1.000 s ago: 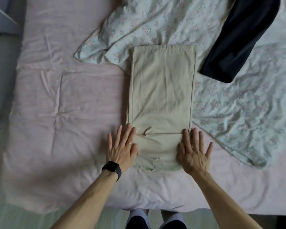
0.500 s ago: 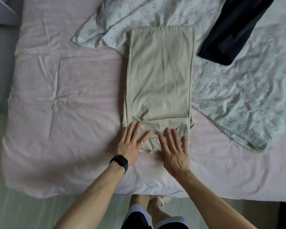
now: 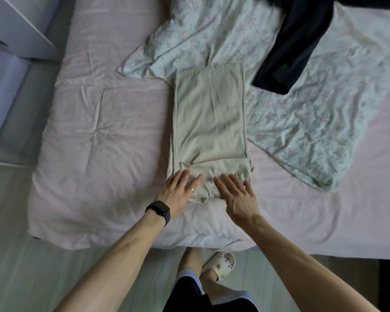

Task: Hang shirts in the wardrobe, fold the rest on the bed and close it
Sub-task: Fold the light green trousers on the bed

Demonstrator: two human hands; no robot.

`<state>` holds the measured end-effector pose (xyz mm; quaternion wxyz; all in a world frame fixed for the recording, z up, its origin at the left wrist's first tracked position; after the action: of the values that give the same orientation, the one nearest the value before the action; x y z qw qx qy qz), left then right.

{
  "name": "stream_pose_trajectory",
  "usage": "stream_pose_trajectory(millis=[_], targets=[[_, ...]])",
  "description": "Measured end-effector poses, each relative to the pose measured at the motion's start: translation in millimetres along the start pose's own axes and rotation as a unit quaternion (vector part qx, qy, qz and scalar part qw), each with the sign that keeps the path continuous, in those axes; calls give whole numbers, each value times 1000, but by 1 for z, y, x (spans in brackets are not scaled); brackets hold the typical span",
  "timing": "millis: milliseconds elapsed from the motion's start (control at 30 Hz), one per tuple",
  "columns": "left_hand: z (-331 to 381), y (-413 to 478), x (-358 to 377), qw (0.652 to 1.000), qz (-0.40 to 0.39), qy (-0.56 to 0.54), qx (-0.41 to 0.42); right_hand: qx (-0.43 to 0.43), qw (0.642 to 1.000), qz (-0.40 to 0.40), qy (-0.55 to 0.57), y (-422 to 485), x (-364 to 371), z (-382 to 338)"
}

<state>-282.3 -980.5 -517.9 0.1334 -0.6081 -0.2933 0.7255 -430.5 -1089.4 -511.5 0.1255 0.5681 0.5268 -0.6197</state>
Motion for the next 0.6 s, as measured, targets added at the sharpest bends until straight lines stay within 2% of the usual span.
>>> stream_pose_trajectory(millis=[100, 333, 467, 533, 600], targets=[[26, -37, -8, 998, -55, -24, 12, -13, 995, -94, 7, -38, -5, -6], [72, -129, -14, 981, -151, -119, 19, -26, 971, -214, 104, -135, -23, -35], [74, -146, -12, 966, -203, -160, -21, -40, 948, -311, 50, -132, -34, -46], [64, -137, -22, 961, -193, -195, -31, -39, 943, -326, 46, -115, -51, -42], [46, -116, -46, 955, -138, -260, -39, -19, 956, -281, 79, -88, -76, -31]])
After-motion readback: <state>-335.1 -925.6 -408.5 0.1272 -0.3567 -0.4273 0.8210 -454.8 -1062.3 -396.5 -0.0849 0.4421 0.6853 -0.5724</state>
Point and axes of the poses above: each hand's wrist, its own y-axis towards the middle knuckle, its own x-axis out of the palm, z = x × y, the point moved 7 cm from there along y, towards the middle knuckle, and after that the axes turned 4 degrees about -z, right-handed, at the moved point
